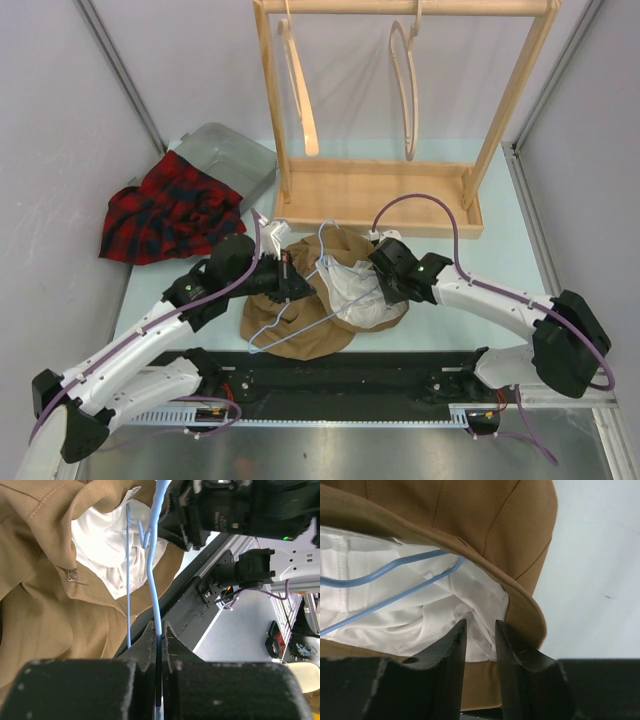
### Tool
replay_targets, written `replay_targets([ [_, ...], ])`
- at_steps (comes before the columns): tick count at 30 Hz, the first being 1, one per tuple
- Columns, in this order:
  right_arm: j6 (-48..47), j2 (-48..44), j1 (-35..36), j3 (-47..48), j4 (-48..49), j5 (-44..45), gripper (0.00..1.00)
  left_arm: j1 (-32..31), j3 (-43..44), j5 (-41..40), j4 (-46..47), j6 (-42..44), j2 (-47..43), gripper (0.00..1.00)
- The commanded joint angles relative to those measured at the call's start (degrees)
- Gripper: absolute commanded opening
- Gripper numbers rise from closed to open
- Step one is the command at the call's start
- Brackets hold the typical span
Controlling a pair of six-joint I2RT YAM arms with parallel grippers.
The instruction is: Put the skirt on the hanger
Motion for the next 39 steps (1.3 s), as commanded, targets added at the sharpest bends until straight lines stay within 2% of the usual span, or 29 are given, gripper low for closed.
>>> replay_targets([
  [1, -1.3, 2.8, 0.5, 0.8, 2.6, -0.3, 0.34, -0.3, 2.9, -1.7, -1.0, 0.5, -1.9, 0.0],
  [10, -2.9, 7.2, 0.6, 1.7, 3.3, 1.0, 0.29, -0.3, 3.0, 0.2, -0.2, 1.1, -2.2, 0.0],
  [17, -1.6, 6.8, 0.6, 2.1, 2.6, 3.6, 0.1, -0.3, 3.8, 1.8, -1.3, 2.1, -2.1, 0.0],
  [24, -0.1, 4.0, 0.7, 3.0, 1.3, 6.5, 0.07, -0.3, 3.1, 7.3, -1.0, 2.9, -2.2, 0.0],
  [39, 0.6, 0.1, 0.9, 2.7, -0.2, 8.2, 0.05, -0.3, 0.6, 12.0, 6.1, -0.6, -2.4, 0.0],
])
